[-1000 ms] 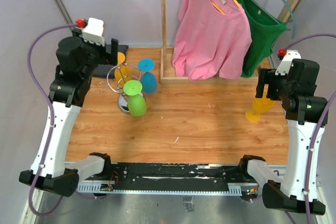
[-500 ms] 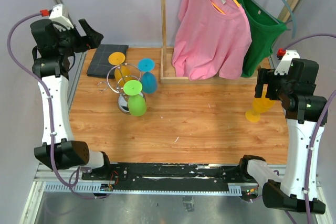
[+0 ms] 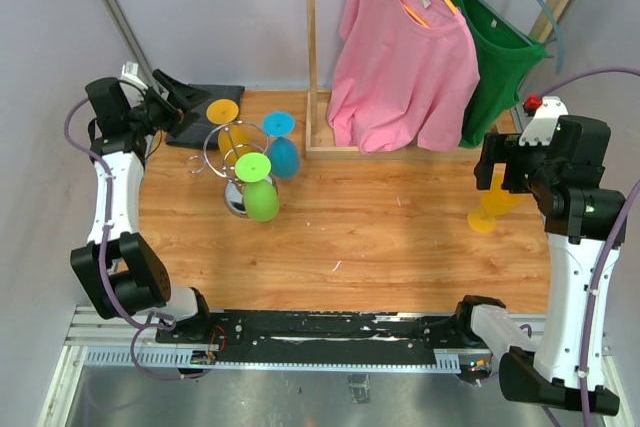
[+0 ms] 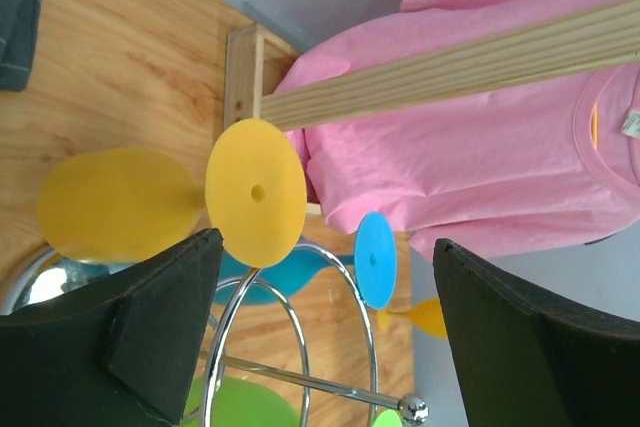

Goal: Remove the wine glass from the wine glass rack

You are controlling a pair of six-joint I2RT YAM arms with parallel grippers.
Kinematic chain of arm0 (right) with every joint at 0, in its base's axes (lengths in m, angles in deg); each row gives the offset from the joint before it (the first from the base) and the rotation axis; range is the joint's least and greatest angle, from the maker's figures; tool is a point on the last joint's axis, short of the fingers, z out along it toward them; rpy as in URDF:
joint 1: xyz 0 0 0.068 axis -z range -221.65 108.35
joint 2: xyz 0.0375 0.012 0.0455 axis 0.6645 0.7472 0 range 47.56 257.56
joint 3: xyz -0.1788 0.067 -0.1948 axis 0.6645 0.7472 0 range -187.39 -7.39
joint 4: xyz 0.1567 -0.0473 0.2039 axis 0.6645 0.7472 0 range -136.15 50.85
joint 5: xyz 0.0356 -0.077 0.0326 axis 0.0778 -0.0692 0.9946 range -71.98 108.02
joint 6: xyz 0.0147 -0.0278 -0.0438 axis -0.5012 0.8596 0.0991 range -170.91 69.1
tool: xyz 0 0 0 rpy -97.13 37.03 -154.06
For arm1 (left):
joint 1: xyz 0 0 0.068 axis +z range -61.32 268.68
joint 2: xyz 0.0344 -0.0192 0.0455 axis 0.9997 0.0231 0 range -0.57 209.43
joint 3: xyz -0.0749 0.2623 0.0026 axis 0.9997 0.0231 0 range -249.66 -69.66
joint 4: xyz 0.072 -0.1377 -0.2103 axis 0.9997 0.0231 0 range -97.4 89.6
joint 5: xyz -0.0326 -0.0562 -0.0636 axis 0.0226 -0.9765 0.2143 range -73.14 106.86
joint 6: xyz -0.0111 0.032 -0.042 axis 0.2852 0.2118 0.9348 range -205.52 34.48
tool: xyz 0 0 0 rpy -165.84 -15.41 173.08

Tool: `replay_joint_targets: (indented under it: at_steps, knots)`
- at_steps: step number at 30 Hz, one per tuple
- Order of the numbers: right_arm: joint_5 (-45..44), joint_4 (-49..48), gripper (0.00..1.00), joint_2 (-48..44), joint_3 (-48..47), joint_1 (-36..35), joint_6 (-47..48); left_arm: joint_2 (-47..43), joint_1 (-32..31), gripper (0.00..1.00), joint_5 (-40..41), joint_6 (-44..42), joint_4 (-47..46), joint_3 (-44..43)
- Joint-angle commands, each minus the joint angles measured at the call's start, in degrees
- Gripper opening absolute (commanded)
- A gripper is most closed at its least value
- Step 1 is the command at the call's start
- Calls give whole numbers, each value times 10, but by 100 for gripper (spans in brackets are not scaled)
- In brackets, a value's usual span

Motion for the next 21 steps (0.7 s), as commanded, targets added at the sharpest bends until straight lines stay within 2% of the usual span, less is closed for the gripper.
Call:
replay_joint_targets:
  at_steps: [1,7,21]
  knots:
    - [65,-19,99,-20,5,6,-5,-12,1,91,-22,73,-96,34]
    - [92,-38,99,-22,3,6,-16,3,1,91,-1,79,-109,50]
    - [93,-33,99,-19,4,5,-4,30,1,88,24,132,-174,93]
